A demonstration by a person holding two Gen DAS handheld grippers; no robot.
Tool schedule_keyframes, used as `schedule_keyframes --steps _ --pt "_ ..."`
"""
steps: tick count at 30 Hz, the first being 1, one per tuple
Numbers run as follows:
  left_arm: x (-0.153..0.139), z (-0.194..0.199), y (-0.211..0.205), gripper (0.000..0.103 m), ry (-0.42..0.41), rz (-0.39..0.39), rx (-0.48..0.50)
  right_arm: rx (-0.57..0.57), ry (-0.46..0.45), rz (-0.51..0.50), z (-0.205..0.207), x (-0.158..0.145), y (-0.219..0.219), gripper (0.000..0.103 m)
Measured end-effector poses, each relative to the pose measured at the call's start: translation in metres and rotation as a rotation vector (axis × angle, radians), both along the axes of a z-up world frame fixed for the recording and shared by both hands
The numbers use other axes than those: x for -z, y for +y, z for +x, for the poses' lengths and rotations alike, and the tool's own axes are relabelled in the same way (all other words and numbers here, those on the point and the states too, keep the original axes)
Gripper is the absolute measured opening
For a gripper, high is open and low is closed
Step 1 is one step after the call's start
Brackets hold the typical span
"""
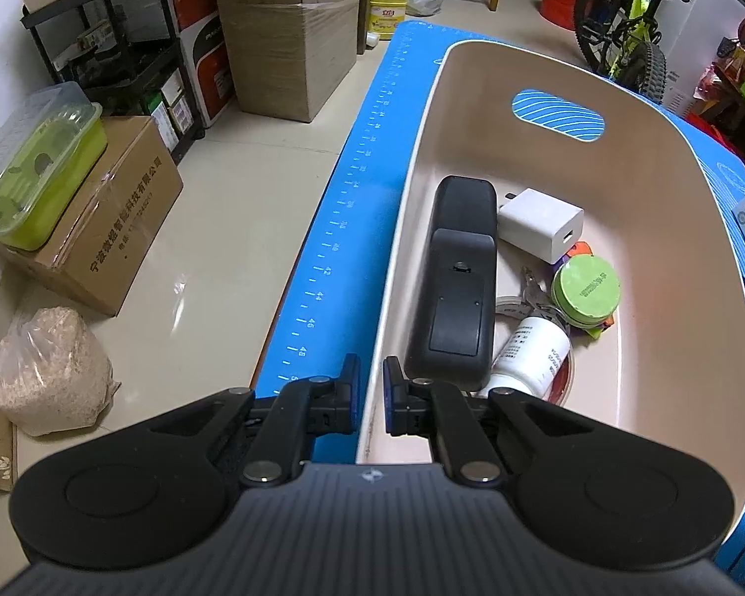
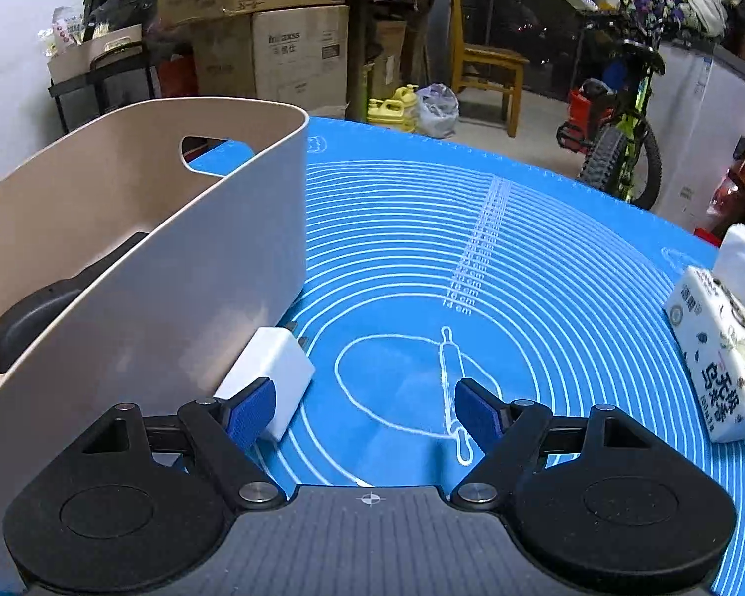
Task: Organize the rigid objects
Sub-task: 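Move the right tool to the second white charger beside the bin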
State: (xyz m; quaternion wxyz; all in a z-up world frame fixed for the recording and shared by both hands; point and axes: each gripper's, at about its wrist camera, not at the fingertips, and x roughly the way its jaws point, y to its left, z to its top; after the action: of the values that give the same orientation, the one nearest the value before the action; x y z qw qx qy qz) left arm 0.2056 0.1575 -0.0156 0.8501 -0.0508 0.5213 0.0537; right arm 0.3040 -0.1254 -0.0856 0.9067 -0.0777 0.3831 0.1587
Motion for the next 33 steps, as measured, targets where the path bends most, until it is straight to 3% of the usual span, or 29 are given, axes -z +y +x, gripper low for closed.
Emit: schedule_keyframes --steps 11,18,28,33 --pt "0.001 0.001 -0.001 0.011 0.004 -0.003 0.004 0.041 -0.010 -0.039 0.002 0.017 -0.007 0.082" --pt "0.001 0.000 0.001 0.011 0.006 -0.003 -0.004 0.072 -0.025 -0.010 0.000 0.019 -0.015 0.082" --pt "-0.001 -0.001 0.002 0.011 -0.005 -0.027 -0.002 0.060 -0.053 -0.020 -0.005 0.019 -0.007 0.082" --pt "-0.001 -0.001 0.002 0.011 -0.005 -0.029 -0.003 -0.004 -0.075 -0.033 -0.013 0.015 -0.003 0.082"
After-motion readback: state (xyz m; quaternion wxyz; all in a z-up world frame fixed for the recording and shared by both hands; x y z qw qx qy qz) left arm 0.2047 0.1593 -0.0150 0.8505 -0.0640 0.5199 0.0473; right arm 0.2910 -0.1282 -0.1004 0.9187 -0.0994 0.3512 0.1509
